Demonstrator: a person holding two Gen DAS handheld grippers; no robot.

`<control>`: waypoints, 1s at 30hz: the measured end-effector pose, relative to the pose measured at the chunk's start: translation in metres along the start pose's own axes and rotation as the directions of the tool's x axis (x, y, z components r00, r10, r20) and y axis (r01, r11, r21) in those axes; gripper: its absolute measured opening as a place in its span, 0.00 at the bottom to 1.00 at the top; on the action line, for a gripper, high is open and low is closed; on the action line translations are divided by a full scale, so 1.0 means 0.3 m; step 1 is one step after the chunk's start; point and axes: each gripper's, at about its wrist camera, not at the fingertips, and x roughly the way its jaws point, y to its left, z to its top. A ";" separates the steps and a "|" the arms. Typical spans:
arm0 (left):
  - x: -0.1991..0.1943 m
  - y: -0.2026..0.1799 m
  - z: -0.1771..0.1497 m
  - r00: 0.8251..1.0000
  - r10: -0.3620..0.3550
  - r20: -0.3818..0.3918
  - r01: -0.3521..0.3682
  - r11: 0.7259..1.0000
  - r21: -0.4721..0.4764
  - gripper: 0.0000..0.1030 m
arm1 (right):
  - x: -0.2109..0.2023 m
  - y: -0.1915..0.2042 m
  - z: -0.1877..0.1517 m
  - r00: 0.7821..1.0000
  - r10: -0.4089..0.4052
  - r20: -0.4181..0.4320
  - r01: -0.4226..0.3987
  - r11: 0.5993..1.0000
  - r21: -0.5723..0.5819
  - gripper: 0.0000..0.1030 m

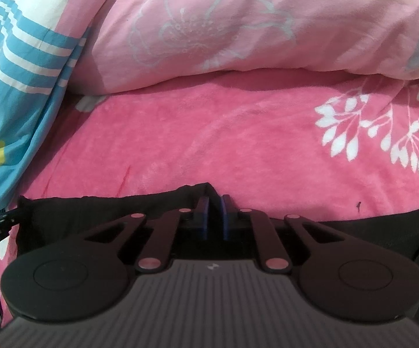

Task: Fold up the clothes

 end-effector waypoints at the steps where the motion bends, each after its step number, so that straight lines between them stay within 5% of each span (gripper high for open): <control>1: -0.018 0.039 -0.014 1.000 -0.019 0.007 0.019 1.000 0.009 0.17 | -0.001 -0.002 0.001 1.000 0.004 -0.001 -0.004 1.000 0.003 0.10; 6: -0.054 0.036 -0.059 0.996 -0.044 0.075 0.036 0.994 0.104 0.36 | -0.062 -0.008 -0.004 0.997 0.018 0.070 -0.017 1.000 -0.003 0.10; 13: 0.047 0.091 -0.033 0.991 -0.095 0.090 0.096 0.995 0.001 0.37 | -0.151 0.020 -0.019 0.985 0.013 0.172 -0.004 0.999 -0.054 0.17; 17: 0.113 0.105 -0.010 0.986 -0.145 0.084 0.150 0.987 -0.061 0.30 | -0.152 0.016 -0.029 0.985 0.001 0.175 0.006 0.999 -0.042 0.17; 19: 0.137 0.105 -0.002 0.985 -0.155 0.078 0.161 0.984 -0.072 0.04 | -0.142 0.017 -0.035 0.985 -0.009 0.173 0.018 0.999 -0.046 0.17; 26: 0.088 0.124 -0.017 0.982 -0.081 0.170 0.099 0.990 -0.098 0.03 | -0.110 0.021 -0.054 0.985 -0.047 0.166 0.057 0.997 -0.058 0.16; 30: 0.115 0.139 -0.030 0.988 -0.035 0.153 0.053 0.992 -0.111 0.03 | -0.091 0.028 -0.060 0.988 -0.040 0.151 0.051 0.996 -0.071 0.15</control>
